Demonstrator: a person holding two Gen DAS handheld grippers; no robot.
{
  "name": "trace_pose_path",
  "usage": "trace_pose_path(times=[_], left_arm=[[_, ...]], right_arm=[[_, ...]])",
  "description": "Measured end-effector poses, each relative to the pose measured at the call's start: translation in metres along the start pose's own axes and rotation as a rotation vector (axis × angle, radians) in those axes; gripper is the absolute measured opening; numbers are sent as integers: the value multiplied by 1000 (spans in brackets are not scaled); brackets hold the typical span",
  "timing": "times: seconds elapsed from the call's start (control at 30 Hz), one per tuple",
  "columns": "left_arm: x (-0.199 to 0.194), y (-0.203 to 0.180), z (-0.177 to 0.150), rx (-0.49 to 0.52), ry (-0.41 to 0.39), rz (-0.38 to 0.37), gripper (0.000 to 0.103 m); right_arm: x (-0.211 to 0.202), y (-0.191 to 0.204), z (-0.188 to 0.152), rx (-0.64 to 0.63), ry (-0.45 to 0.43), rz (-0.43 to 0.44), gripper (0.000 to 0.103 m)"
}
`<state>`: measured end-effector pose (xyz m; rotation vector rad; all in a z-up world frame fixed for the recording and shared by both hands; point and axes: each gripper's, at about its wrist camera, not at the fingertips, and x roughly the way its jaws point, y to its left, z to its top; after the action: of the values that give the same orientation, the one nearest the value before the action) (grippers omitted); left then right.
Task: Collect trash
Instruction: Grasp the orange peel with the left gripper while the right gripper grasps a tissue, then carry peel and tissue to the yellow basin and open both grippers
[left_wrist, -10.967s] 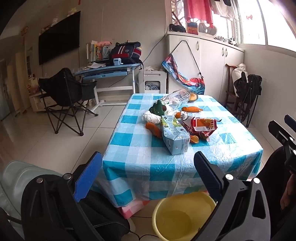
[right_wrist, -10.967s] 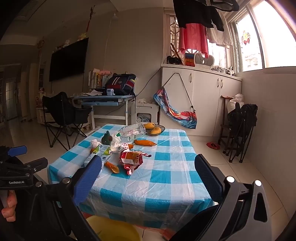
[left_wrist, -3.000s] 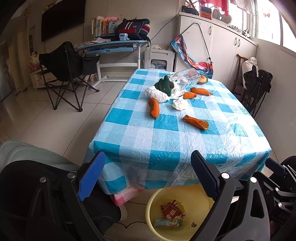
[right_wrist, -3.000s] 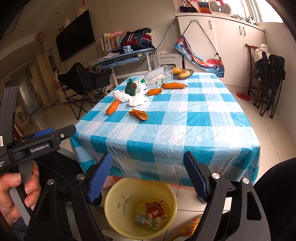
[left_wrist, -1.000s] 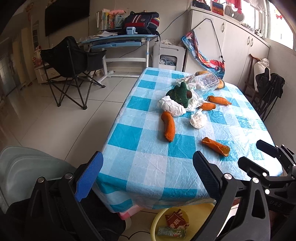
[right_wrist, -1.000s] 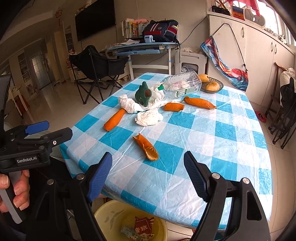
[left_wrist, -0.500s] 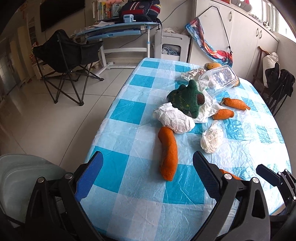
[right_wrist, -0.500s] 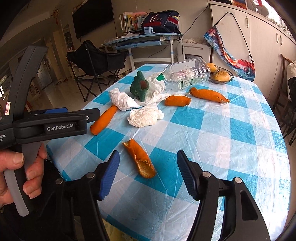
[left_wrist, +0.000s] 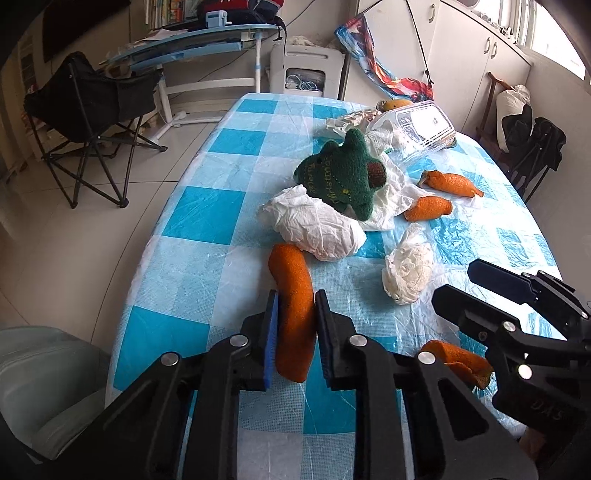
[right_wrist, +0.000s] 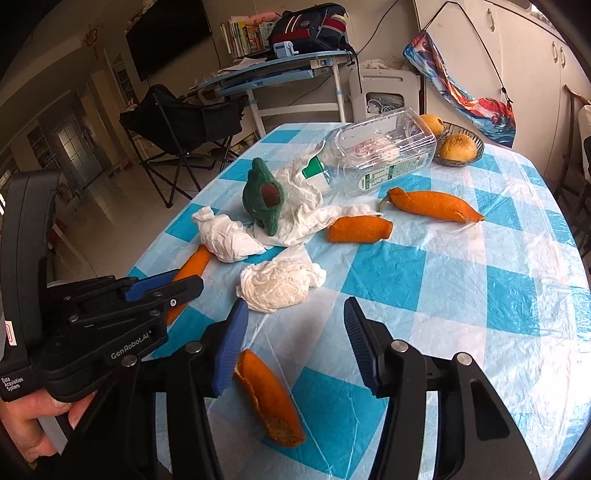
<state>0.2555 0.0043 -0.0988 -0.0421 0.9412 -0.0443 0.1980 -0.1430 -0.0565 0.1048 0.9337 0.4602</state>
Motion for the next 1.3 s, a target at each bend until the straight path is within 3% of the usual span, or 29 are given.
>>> trace_pose_path(times=[0.1,0.17,0.2,0.4,0.77,1.3], left_arm=[[1,-3,1,16,-1,0,18],[2,-5,2,18,2,12,19],[2,-6,3,15,5,15,18],[-1,-15,0,35,2,-8,17],[-42,-11,-13,20,-96,-46,16],[-93,-16,-55,45,-164,-28,16]], right_arm=[[13,5,10,-14,22,0,51],[22,6,13,-27,40,-18,47],[26,7,13,-38,54,-20,38],[17,9,7,-78,30,-33,27],[-37,4,5,-3,-86,42,26],[-81,32,-28,-75,-95,65,27]])
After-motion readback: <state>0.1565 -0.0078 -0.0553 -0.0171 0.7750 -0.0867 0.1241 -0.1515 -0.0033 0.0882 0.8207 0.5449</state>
